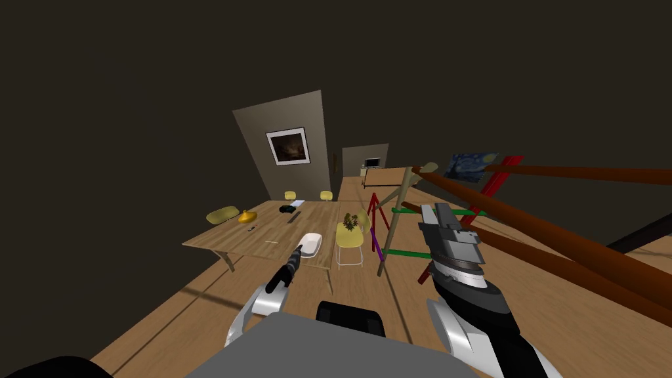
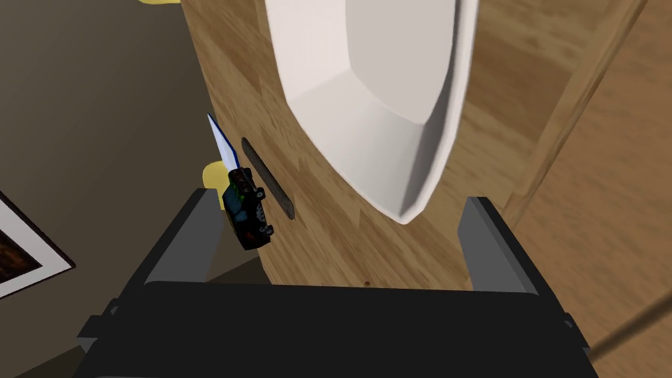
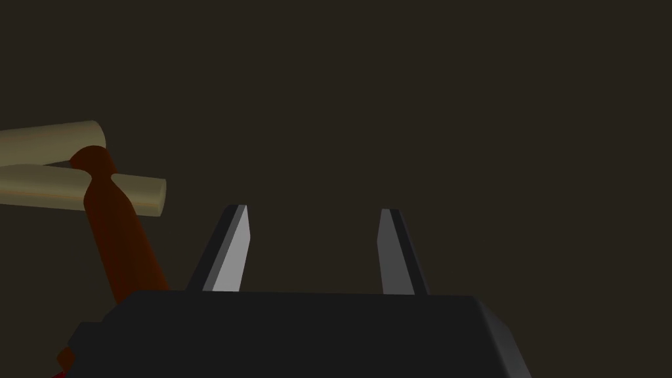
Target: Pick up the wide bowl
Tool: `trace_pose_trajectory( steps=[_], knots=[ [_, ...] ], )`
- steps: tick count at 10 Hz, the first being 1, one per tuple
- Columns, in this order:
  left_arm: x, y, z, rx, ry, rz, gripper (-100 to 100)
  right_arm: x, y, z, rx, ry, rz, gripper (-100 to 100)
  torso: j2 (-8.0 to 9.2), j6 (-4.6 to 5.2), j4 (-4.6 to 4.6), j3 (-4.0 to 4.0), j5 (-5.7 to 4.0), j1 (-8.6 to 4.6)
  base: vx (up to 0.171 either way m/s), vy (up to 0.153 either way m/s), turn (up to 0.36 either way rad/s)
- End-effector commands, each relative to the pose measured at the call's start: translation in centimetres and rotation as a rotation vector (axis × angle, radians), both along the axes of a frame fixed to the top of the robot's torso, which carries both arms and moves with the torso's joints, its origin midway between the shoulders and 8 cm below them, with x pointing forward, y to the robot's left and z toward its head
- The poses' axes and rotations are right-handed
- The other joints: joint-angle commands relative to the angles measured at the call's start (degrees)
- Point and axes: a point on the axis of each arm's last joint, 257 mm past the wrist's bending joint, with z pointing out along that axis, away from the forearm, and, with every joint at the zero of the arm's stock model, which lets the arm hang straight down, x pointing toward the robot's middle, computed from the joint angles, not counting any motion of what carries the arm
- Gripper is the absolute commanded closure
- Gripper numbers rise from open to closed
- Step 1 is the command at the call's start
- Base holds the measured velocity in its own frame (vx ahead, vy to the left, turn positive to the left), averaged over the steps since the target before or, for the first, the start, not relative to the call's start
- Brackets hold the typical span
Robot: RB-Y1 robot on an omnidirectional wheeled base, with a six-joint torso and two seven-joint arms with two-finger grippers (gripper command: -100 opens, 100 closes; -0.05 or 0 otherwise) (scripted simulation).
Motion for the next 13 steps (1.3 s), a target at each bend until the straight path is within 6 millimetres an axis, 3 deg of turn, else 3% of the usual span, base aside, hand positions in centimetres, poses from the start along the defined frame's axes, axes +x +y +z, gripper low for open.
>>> trace_pose_trajectory(
  steps=[1,8,10,11,12,13],
  knots=[
    [-0.3,-0.2,-0.9,-0.015,0.032,0.005,-100,0.0,0.0,0.0,0.000,0.000,0.000,0,0.00,0.00,0.00,0.00,0.00,0.00,-0.003,0.036,-0.079],
    [-1.6,-1.7,-5.5,-0.079,0.187,0.025,-100,0.0,0.0,0.0,0.000,0.000,0.000,0,0.02,0.00,0.00,0.01,0.01,0.04,0.001,0.039,-0.090],
    [-1.7,-1.8,-5.6,-0.081,0.190,0.025,-100,0.0,0.0,0.0,0.000,0.000,0.000,0,-0.05,-0.01,-0.01,-0.03,0.00,-0.01,0.014,0.022,-0.040],
    [-1.8,-1.9,-5.7,-0.082,0.194,0.026,0,0.0,0.0,0.0,0.000,0.000,0.000,0,-0.03,-0.03,-0.01,-0.02,-0.02,-0.07,0.000,0.000,0.000],
    [-1.6,-1.8,-6.2,-0.082,0.193,0.027,-100,0.0,0.0,0.0,0.000,0.000,0.000,0,-0.01,-0.02,0.00,0.00,-0.03,-0.11,0.013,0.005,-0.006],
    [-1.5,-1.8,-6.5,-0.082,0.193,0.027,-100,0.0,0.0,0.0,0.000,0.000,0.000,0,-0.04,-0.02,-0.01,-0.02,-0.03,-0.12,0.033,0.008,-0.006]
  ],
)
